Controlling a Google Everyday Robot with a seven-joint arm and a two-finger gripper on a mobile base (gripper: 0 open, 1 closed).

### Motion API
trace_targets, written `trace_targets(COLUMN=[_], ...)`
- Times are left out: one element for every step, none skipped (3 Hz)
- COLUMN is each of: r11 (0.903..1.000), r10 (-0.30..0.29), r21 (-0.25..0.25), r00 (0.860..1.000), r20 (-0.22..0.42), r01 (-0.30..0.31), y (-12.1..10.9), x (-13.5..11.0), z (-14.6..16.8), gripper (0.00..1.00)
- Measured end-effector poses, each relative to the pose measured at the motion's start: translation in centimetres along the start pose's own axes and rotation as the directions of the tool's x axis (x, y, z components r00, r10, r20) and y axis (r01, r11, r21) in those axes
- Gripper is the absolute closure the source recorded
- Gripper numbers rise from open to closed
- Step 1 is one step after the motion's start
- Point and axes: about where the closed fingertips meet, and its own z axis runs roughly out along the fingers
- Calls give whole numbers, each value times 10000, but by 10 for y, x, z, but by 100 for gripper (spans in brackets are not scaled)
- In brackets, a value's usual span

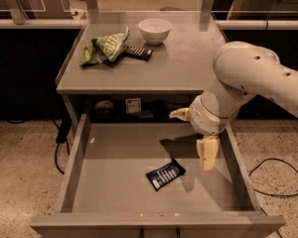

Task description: Pick rxbar blueberry from top drawer and place on counter

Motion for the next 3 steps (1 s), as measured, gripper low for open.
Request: trace_targets(r11=[9998,9993,9994], r10=[-208,-351,-349], r21=[33,134,-39], r00=[9998,9991,9988], r20=[-59,-234,-331], r01=[209,354,347], y=[-2,-1,6], x=[-7,-11,-14], z=[18,50,100], gripper=[0,0,0])
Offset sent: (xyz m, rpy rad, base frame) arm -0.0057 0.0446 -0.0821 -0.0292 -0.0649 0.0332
